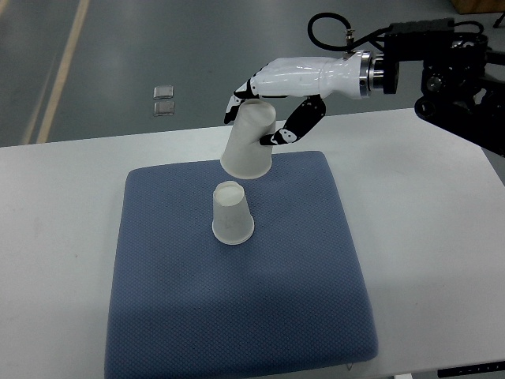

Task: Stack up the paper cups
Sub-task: 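Lift the cup with the right hand and carry it over the cup on the pad, then lower the held cup onto the cup on the pad with the right hand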

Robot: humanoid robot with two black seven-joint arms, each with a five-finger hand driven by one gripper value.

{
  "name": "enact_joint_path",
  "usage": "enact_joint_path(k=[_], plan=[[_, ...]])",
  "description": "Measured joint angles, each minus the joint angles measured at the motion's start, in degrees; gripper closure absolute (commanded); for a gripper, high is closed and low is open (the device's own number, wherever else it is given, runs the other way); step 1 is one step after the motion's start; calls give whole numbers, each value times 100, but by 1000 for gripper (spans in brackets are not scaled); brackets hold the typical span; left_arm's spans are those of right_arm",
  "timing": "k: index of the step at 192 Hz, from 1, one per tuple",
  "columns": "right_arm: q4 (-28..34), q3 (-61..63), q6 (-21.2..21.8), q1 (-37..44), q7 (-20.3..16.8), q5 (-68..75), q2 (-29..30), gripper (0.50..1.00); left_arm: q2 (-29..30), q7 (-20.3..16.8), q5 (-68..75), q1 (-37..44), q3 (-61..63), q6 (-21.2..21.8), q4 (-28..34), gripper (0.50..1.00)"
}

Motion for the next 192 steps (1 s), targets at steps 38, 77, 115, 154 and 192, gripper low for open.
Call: enact_joint_path(k=[38, 77, 115, 154, 192], plan=[[0, -11, 160, 19, -66, -24, 388, 883, 0, 0, 0, 0, 0, 0, 0, 500], [0, -26, 200, 22, -189, -108, 572, 881, 0, 0, 0, 0, 0, 0, 0, 500], [-3, -74, 201, -1, -216, -378, 680, 881, 0, 0, 0, -1, 0, 0, 0, 500], [-18, -96, 178, -43, -217, -608, 712, 881, 0, 0, 0, -1, -1, 1, 0, 500], [-103, -105, 136, -91, -217, -661, 723, 877, 0, 0, 0, -1, -2, 2, 0, 500]])
